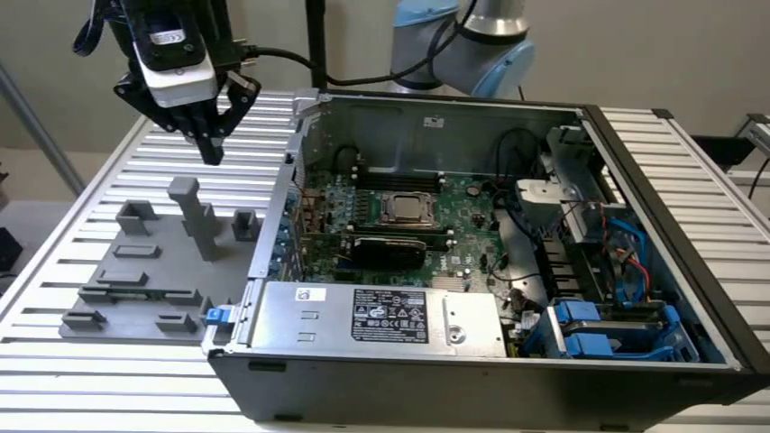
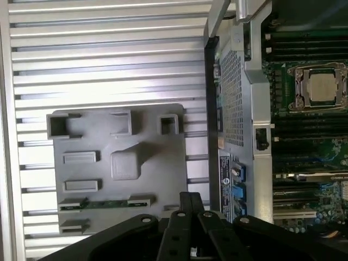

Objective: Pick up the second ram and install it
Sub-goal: 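Reach for the second ram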

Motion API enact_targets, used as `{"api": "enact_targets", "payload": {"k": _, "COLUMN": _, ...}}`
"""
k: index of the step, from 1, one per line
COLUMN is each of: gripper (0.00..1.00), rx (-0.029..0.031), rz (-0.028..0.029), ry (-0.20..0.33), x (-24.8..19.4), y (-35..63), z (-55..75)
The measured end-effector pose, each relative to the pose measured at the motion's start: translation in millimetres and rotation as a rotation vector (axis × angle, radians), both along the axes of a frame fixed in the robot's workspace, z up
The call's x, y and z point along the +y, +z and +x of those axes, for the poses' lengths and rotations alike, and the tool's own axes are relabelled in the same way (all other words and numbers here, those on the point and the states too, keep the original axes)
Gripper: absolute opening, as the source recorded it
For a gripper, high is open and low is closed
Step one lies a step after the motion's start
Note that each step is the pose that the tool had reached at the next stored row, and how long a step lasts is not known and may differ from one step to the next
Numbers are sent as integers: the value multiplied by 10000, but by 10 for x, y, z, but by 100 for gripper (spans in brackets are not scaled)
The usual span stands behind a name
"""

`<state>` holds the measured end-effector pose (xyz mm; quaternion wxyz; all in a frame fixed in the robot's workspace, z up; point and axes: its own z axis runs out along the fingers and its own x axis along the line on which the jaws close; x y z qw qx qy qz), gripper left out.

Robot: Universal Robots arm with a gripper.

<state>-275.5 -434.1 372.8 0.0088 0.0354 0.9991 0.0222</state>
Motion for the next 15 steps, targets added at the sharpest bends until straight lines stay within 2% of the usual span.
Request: {"api": "enact_targets", "payload": {"k": 15, "gripper": 11, "rx": 23, "rz": -32, "ry": 0, "x": -98, "y": -93, "z": -680}}
